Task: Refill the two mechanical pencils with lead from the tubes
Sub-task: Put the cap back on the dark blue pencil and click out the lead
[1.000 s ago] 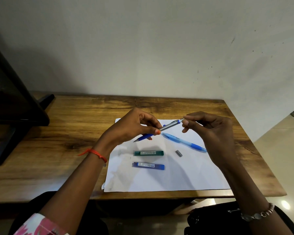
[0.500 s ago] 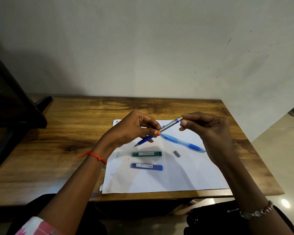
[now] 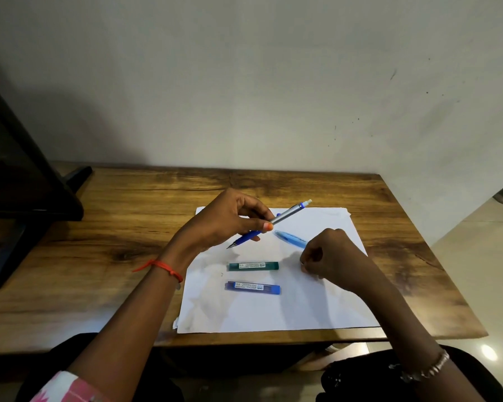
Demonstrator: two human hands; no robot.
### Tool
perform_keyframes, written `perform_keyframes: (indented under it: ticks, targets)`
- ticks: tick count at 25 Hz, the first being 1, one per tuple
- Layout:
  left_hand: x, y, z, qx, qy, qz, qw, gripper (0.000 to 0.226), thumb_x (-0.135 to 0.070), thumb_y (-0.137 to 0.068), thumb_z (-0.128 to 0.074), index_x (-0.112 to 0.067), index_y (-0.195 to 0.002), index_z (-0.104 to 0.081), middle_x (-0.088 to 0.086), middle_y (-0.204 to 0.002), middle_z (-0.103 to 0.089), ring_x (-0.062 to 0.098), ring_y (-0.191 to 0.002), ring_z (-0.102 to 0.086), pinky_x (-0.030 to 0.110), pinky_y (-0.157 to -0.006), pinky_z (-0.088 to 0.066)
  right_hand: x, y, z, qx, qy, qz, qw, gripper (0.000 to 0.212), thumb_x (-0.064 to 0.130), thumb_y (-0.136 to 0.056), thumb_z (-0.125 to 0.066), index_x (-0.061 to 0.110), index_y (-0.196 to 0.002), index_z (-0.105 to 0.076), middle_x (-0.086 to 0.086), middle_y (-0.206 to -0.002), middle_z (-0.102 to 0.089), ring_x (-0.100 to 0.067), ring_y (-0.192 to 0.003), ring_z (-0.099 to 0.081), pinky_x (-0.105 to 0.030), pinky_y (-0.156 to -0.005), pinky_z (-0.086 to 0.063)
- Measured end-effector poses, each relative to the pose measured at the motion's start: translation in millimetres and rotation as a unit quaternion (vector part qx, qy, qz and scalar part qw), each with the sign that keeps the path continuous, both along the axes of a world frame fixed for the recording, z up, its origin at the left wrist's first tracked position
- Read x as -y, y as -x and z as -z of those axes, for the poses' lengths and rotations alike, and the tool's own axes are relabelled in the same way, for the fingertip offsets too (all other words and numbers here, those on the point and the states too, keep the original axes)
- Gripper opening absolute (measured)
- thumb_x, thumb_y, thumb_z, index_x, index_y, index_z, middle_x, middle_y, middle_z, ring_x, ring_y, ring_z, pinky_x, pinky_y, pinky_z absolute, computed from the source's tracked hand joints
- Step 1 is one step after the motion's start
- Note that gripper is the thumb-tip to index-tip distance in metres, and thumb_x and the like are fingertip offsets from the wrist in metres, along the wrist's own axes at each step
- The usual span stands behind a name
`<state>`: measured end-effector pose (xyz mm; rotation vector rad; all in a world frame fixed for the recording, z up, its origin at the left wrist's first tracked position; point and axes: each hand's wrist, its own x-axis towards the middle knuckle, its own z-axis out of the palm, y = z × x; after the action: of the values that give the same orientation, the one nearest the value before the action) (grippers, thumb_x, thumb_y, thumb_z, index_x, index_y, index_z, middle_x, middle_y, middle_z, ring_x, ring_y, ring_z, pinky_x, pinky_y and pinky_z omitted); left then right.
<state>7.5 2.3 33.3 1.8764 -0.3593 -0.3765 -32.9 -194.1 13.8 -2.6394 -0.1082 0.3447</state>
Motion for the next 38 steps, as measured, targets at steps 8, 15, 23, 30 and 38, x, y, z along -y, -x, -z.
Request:
perform_keyframes:
  ticks: [8, 15, 23, 30, 38]
  targets:
    - [-1, 0, 0, 0.010, -0.006, 0.004, 1.000, 0.008, -0.003, -0.077, -0.069, -0.011, -0.079, -0.069, 0.001, -0.074, -0.067, 0.003, -0.060, -0.064, 0.020, -0.059, -0.058, 11, 4, -31, 0.180, -0.464, 0.160, 0.852, 0.013, -0.001, -0.080, -0.063, 0.008, -0.087, -0.070, 0.004, -0.063, -0.071, -0.013, -0.059, -0.066, -0.021, -0.058, -0.054]
    - [1, 0, 1, 0.010, -0.010, 0.007, 1.000, 0.008, -0.004, -0.077, -0.069, -0.012, -0.079, -0.069, 0.000, -0.075, -0.068, 0.001, -0.061, -0.065, 0.017, -0.056, -0.056, 4, 6, -29, 0.231, -0.493, 0.182, 0.818, 0.015, 0.020, -0.070, -0.070, 0.018, -0.084, -0.071, 0.014, -0.069, -0.073, -0.011, -0.061, -0.064, -0.020, -0.060, -0.055]
    - [1, 0, -1, 0.013, -0.012, 0.009, 1.000, 0.010, -0.004, -0.077, -0.069, -0.015, -0.076, -0.069, -0.003, -0.075, -0.067, -0.001, -0.062, -0.064, 0.015, -0.056, -0.055, 5, 4, -27, 0.257, -0.460, 0.147, 0.837, 0.019, 0.006, -0.078, -0.067, 0.024, -0.085, -0.069, 0.020, -0.070, -0.072, -0.007, -0.065, -0.066, -0.014, -0.061, -0.053]
    - [1, -1, -1, 0.018, -0.020, 0.009, 1.000, 0.007, -0.005, -0.077, -0.069, -0.012, -0.078, -0.069, -0.001, -0.075, -0.067, -0.002, -0.061, -0.064, 0.013, -0.054, -0.053, 6, 4, -24, 0.234, -0.437, 0.093, 0.864, 0.026, -0.002, -0.078, -0.065, 0.022, -0.089, -0.068, 0.014, -0.070, -0.072, -0.011, -0.062, -0.066, -0.019, -0.064, -0.055]
    - [0, -1, 0, 0.016, -0.018, 0.009, 1.000, 0.010, -0.004, -0.077, -0.069, -0.014, -0.076, -0.069, -0.001, -0.076, -0.068, 0.002, -0.061, -0.065, 0.018, -0.057, -0.056, 7, 4, -25, 0.264, -0.452, 0.087, 0.847, 0.030, -0.002, -0.076, -0.068, 0.018, -0.097, -0.063, 0.015, -0.075, -0.071, -0.009, -0.070, -0.067, -0.015, -0.064, -0.053]
